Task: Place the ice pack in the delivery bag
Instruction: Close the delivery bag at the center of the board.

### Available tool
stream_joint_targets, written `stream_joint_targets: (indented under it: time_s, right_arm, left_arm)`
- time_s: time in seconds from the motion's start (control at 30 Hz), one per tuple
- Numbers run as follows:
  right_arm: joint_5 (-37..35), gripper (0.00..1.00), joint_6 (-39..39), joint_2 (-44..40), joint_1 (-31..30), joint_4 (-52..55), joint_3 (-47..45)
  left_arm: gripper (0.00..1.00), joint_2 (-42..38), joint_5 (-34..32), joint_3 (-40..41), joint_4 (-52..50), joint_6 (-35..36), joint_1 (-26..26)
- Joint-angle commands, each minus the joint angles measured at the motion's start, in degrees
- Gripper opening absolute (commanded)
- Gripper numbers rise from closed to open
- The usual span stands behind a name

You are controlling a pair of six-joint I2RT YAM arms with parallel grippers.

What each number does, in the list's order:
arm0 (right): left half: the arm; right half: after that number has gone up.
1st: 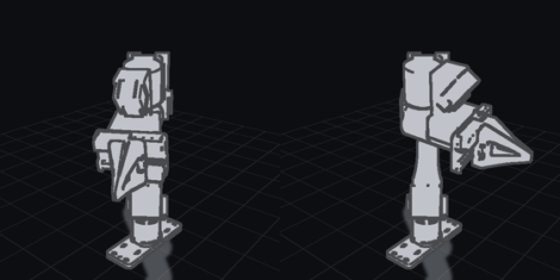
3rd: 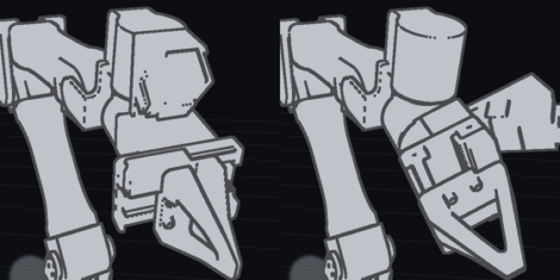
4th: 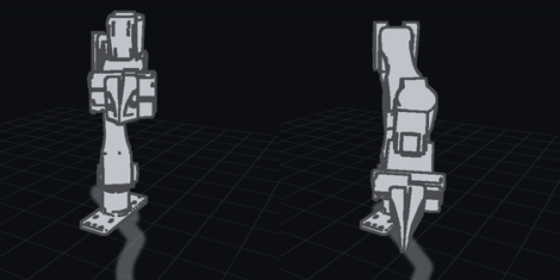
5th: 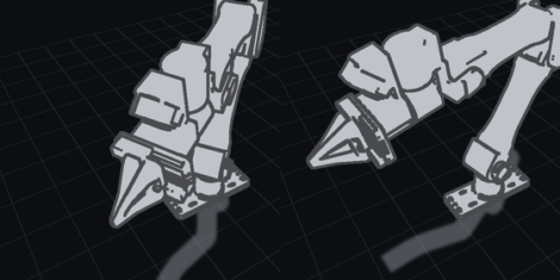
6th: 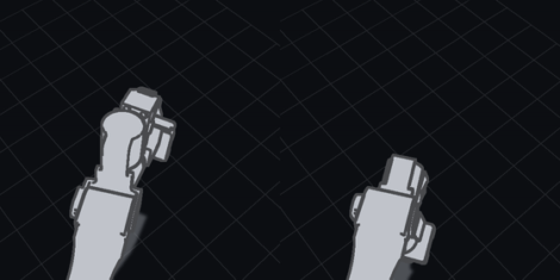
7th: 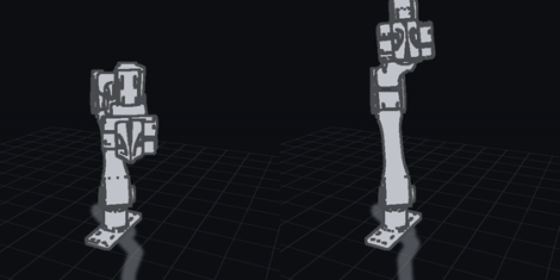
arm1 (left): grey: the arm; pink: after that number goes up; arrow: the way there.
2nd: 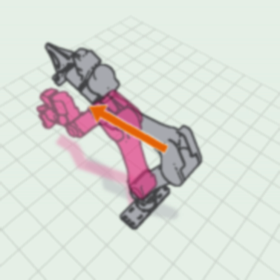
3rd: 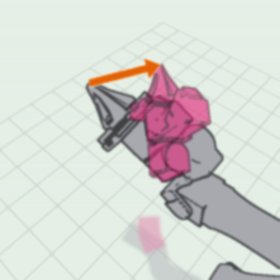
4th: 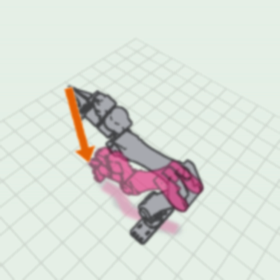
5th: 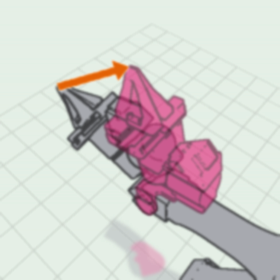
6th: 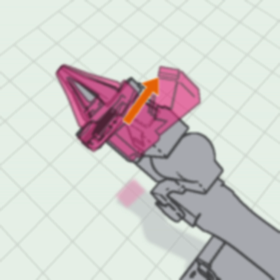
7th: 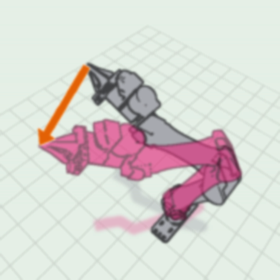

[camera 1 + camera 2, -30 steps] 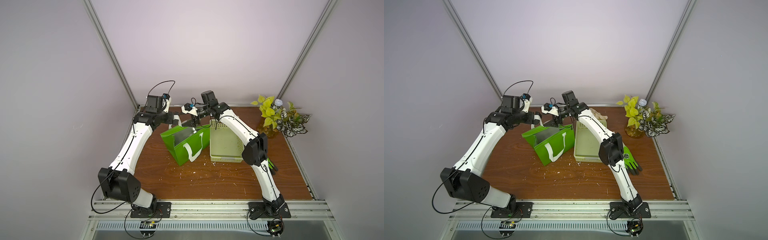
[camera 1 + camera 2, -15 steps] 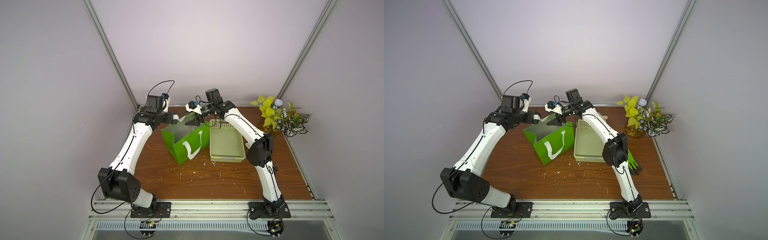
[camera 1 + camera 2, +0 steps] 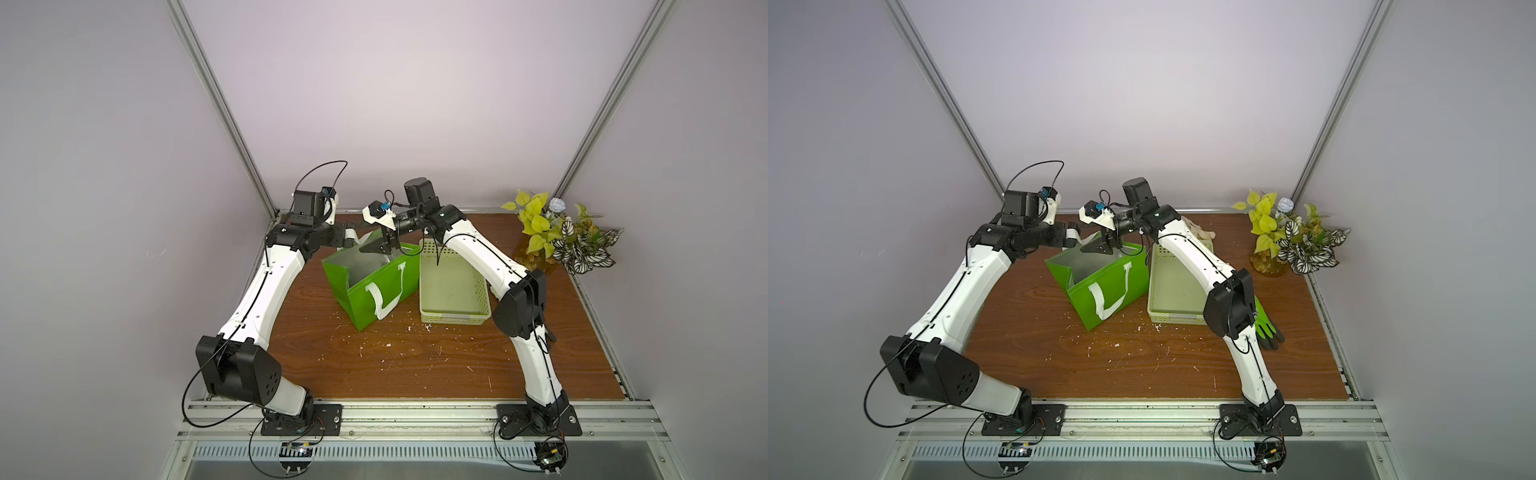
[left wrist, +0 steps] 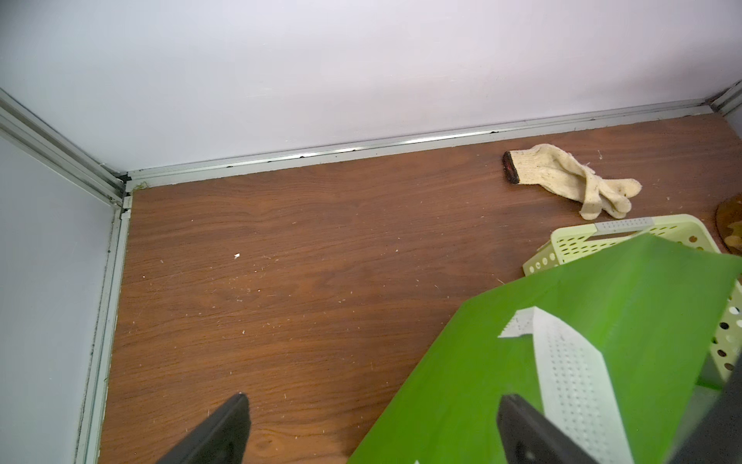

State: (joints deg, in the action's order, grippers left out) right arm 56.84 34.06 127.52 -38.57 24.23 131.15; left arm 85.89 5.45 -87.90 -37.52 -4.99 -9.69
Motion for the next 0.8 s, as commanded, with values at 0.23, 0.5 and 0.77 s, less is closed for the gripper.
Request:
stream_joint_targets:
  time_s: [0.23, 0.5, 0.77]
  right_arm:
    - [-1.8, 0.56, -13.6, -5.2, -1.0, -16.8, -10.0]
    - [-4.7, 0.11, -15.8, -8.5, -1.1, -23.1, -14.5]
    - [-6.1, 0.0, -15.7, -9.7, -0.1, -21.3, -14.0]
  left_arm:
    - [0.98, -0.4, 0.0, 0.2, -0.3, -2.6, -0.1]
    - [0.98, -0.8, -0.7, 1.3, -0.3, -1.7, -0.1]
    - [0.98, -3.1, -2.3, 6.5, -0.4, 1.4, 0.0]
